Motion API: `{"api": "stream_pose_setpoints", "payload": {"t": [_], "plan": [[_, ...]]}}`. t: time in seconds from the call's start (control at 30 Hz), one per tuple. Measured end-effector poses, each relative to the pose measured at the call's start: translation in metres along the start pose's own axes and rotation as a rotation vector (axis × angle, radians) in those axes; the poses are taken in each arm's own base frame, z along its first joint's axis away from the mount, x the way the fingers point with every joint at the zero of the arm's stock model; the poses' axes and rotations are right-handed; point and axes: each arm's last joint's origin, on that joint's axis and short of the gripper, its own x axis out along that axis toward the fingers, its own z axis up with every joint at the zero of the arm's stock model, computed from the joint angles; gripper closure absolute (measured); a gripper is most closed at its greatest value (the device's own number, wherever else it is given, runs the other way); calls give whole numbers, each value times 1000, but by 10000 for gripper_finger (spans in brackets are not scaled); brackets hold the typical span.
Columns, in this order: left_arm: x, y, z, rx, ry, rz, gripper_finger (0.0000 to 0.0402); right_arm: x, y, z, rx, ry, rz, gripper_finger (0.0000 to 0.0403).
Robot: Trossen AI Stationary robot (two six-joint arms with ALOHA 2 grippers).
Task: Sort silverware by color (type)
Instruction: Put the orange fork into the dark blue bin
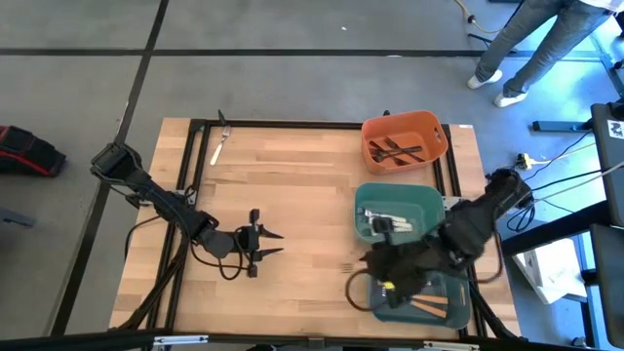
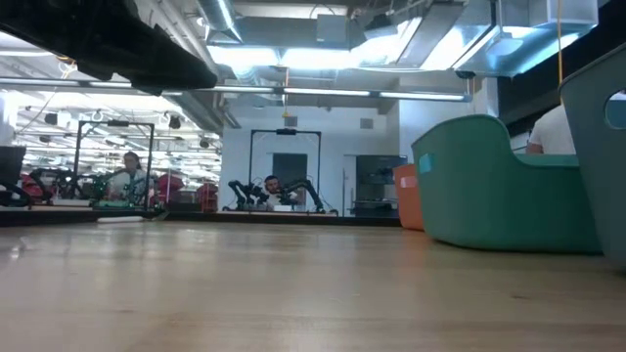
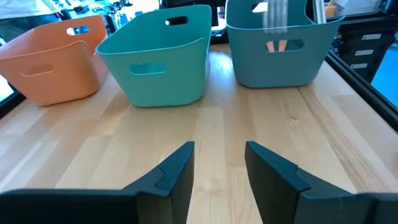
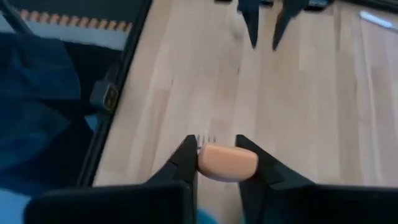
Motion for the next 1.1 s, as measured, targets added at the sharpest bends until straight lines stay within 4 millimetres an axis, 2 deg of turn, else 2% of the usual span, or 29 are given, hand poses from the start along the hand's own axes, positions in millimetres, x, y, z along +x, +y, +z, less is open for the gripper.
{"api": "stream_pose_setpoints", "payload": {"t": [0.2, 0.33, 0.47, 0.67, 0.77, 0.93, 1.1], "plan": [[0, 0, 0, 0, -1, 0, 262, -13, 5, -17, 103, 138, -39, 345], [0, 0, 1, -4, -6, 0, 262, -19, 8, -22, 193, 195, 48, 345], [0, 0, 1, -12, -6, 0, 262, -35, 3, -25, 298, 197, 108, 345], [0, 0, 1, -23, -6, 4, 262, -59, -10, -33, 421, 193, 110, 345], [0, 1, 1, -20, -9, 25, 262, -67, -8, -38, 462, 198, 120, 345], [1, 2, 1, -40, -7, 38, 262, -72, -7, -40, 598, 226, 144, 345], [0, -1, -6, -23, 51, -20, 262, -71, 7, -54, 655, 278, 63, 345]]}}
